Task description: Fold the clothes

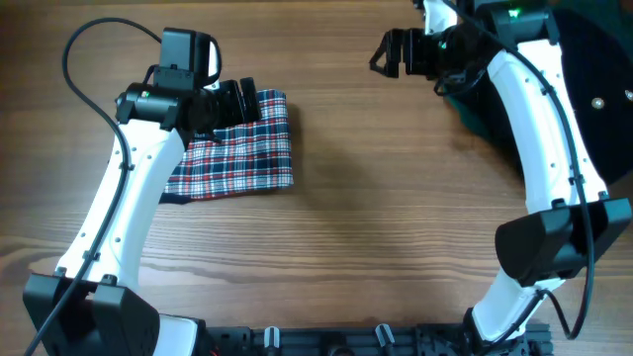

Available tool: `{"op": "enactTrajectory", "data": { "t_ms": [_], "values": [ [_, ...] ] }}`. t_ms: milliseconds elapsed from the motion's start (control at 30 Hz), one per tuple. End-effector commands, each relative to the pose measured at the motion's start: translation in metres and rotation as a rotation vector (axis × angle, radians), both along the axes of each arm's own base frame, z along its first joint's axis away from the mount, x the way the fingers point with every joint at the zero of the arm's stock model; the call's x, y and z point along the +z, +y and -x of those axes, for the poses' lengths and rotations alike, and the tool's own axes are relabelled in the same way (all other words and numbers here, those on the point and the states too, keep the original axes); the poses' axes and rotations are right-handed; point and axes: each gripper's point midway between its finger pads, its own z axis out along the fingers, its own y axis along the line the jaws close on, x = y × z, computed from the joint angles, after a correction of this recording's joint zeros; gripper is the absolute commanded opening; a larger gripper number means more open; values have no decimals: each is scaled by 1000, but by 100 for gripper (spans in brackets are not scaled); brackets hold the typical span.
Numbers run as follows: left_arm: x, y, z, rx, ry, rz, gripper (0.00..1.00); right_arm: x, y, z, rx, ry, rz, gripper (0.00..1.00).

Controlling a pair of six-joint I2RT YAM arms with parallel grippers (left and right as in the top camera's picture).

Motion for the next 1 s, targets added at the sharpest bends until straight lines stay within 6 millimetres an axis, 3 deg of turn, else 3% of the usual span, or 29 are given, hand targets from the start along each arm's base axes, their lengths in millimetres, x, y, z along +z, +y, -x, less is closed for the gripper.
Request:
{"op": "enactTrajectory", "data": {
  "t_ms": [0, 33, 67, 133, 300, 433, 533, 633, 733, 833, 900, 967],
  "values": [
    [5, -2, -1, 3, -8, 20, 100, -13, -54, -11, -221, 45, 100, 100],
    [5, -2, -1, 3, -8, 20, 100, -19, -87, -11, -334, 58, 220, 100],
    [5, -2, -1, 3, -8, 20, 100, -23, -100, -10, -375, 63, 268, 100],
    [5, -2, -1, 3, -8, 20, 100, -30, -98, -11, -369, 67, 261, 100],
    [5, -2, -1, 3, -8, 20, 100, -69, -34, -19, -183, 79, -54, 100],
    [5, -2, -1, 3, -8, 20, 100, -110, 0, -2, -80, 130, -233, 100],
    [7, -2, -4, 3, -22, 22, 100, -122, 27, 11, 27, 119, -304, 100],
    [8, -3, -7, 2, -35, 24, 100, -126, 44, 15, 81, 92, -267, 100],
    [10, -11, -8, 2, -36, 77, 100, -123, 46, 9, 77, 70, -271, 100],
    [3, -29, -10, -30, -8, 152, 100, -114, 32, -1, 49, 48, -272, 100],
    [-12, -38, -16, -41, 12, 132, 98, -100, 13, -12, 12, 25, -273, 100],
    [-32, -47, -21, -27, 51, 139, 87, -80, -10, -22, 1, -11, -255, 100]
  ]
}}
